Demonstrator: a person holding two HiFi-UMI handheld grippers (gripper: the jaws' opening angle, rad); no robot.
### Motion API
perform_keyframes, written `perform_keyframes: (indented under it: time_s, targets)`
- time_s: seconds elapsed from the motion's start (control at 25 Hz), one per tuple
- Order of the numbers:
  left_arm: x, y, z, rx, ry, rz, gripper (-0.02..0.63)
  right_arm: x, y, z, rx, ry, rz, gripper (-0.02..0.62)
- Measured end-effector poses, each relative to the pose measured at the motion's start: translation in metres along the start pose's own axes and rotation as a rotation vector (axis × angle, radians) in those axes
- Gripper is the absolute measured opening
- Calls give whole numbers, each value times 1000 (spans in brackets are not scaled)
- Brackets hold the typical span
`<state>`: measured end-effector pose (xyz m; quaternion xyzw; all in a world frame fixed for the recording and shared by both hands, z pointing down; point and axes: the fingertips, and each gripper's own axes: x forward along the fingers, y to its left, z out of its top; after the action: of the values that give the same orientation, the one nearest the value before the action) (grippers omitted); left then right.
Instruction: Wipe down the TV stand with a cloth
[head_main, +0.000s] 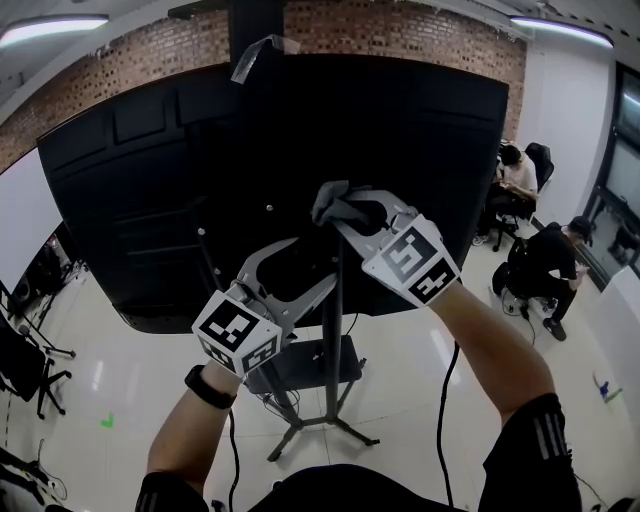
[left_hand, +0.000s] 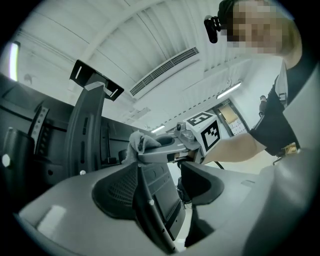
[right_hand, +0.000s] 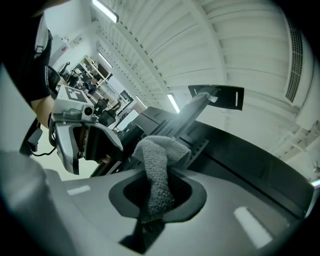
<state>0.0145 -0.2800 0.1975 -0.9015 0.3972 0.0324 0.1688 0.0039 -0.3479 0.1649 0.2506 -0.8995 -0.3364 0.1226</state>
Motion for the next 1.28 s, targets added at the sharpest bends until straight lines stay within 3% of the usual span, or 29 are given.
perform_keyframes:
  time_s: [0.16,0.36,0.68,1.28]
  targets:
    - [-4,6,-18,-19,19,22,296,-1,-4,-10,2,7,-16,48]
    - [-4,5,-39,-54,42,22,294,-2,-9,-34,86,25,-24,48]
    - [-9,9,-70,-98,70,17,291,2,24,-84,135,103,26,46]
    - [-23,6,-118,-167,106,10,288,9,115,-128,1,214,100,46]
